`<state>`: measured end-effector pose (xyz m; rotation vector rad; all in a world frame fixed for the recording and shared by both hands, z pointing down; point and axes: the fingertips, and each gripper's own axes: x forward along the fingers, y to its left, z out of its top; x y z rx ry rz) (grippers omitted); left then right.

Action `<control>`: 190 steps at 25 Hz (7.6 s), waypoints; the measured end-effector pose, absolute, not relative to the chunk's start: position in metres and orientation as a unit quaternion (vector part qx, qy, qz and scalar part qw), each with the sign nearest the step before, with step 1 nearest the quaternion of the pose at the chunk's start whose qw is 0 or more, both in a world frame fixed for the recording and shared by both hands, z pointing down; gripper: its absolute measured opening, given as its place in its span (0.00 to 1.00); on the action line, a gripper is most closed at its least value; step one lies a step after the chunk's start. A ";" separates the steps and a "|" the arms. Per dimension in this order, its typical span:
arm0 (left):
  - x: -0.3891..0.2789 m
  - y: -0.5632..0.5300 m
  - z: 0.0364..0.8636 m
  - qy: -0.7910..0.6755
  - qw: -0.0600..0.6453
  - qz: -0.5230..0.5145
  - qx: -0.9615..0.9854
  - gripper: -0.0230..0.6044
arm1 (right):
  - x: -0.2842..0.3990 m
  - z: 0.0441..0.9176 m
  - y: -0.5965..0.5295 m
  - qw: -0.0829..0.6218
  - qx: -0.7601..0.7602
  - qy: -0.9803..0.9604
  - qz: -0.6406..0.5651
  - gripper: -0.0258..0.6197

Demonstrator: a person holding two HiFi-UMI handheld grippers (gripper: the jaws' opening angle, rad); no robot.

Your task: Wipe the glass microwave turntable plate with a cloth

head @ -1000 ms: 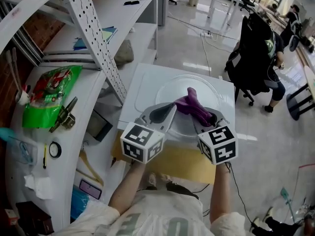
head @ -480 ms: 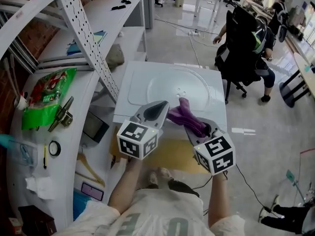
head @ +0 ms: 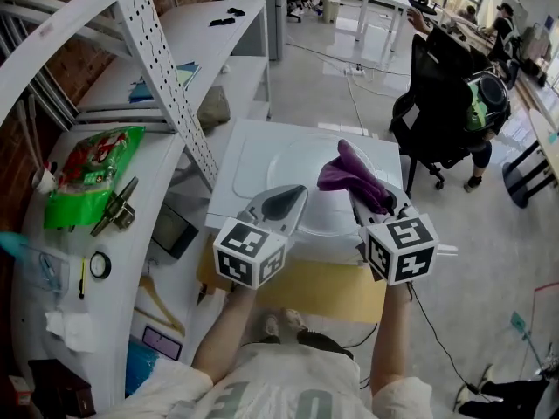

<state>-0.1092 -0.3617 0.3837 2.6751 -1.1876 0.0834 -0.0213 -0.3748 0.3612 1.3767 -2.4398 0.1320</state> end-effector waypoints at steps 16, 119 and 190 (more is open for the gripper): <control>-0.108 -0.380 0.400 -0.420 0.112 0.052 0.899 0.04 | -0.008 0.410 -0.458 0.235 0.493 -0.834 0.076 0.14; -0.132 -0.332 0.351 -0.475 0.057 -0.056 0.876 0.04 | -0.029 0.373 -0.310 -0.013 0.473 -0.874 0.115 0.14; 0.164 0.320 0.318 -0.629 -0.014 -0.074 0.774 0.04 | 0.274 0.354 0.307 0.023 0.254 -0.966 0.048 0.14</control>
